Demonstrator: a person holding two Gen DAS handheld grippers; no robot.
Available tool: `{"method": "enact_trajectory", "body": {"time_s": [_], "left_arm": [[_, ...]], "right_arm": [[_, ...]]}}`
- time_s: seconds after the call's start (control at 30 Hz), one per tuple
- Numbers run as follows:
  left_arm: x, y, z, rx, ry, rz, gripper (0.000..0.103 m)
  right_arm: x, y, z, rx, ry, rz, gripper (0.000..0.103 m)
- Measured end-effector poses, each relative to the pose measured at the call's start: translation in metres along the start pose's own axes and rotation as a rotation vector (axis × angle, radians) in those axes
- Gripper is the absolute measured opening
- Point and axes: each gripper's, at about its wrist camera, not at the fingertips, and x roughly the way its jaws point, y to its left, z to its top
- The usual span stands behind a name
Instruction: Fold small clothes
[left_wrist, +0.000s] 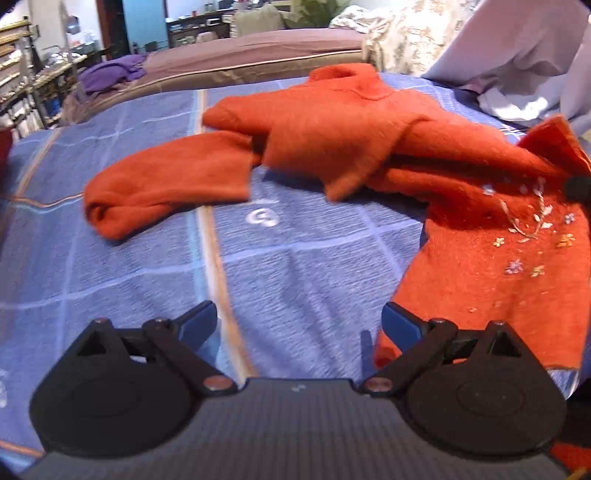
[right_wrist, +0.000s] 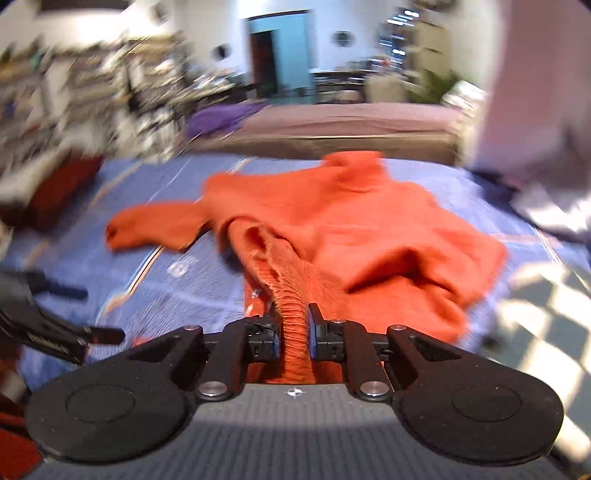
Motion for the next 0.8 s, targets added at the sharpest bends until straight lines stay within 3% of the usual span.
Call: {"method": "enact_trajectory", "body": {"time_s": [0.03,0.07,0.13,0.23,0.27,0.33,0.4,0.43,0.47,0.5,0.53,0.57,0.7,0.77,0.8], "left_arm": [[0.007,-0.004,0.003,0.005,0.006,-0.029,0.100],[0.014,-0.009,0.005,0.016,0.015,-0.058,0.102],[0.028,-0.022,0.008,0.038,0.042,-0.103,0.102],[0.047,-0.041,0.008,0.053,0.084,-0.215,0.103],[0.053,-0.048,0.005,0.070,0.092,-0.223,0.103],[0.058,-0.067,-0.003,0.150,0.043,-0.155,0.103],[0.058,-0.079,-0.007,0.163,0.013,-0.147,0.101],[0.056,-0.081,-0.007,0.151,0.009,-0.157,0.090],[0.051,-0.084,-0.006,0.156,0.003,-0.187,0.063],[0.047,-0.087,-0.004,0.163,-0.004,-0.208,0.051],[0.044,-0.088,-0.003,0.162,-0.002,-0.222,0.020],[0.043,-0.086,-0.002,0.145,0.012,-0.250,0.009],[0.041,-0.057,0.000,-0.029,0.033,-0.297,0.003],[0.030,-0.037,0.002,-0.108,0.025,-0.296,0.002],[0.020,-0.027,0.002,-0.133,0.001,-0.288,0.002]], "right_arm": [[-0.010,-0.012,-0.003,0.023,-0.004,-0.023,0.018],[-0.020,-0.020,-0.010,0.032,-0.009,-0.082,0.003],[-0.029,-0.033,-0.025,0.049,0.020,-0.144,0.003],[-0.028,-0.040,-0.041,0.106,0.045,-0.139,0.003],[-0.026,-0.038,-0.044,0.111,0.050,-0.141,0.003],[-0.027,-0.035,-0.045,0.120,0.037,-0.123,0.004],[-0.030,-0.035,-0.045,0.099,0.031,-0.117,0.004],[-0.028,-0.034,-0.043,0.092,0.031,-0.128,0.005],[-0.025,-0.033,-0.042,0.089,0.037,-0.134,0.005],[-0.024,-0.035,-0.042,0.093,0.045,-0.139,0.006],[-0.021,-0.037,-0.042,0.107,0.056,-0.147,0.011],[-0.018,-0.039,-0.042,0.119,0.065,-0.146,0.014],[-0.017,-0.039,-0.044,0.136,0.072,-0.138,0.036],[-0.018,-0.038,-0.045,0.134,0.065,-0.138,0.053],[-0.018,-0.038,-0.045,0.136,0.064,-0.144,0.070]]}}
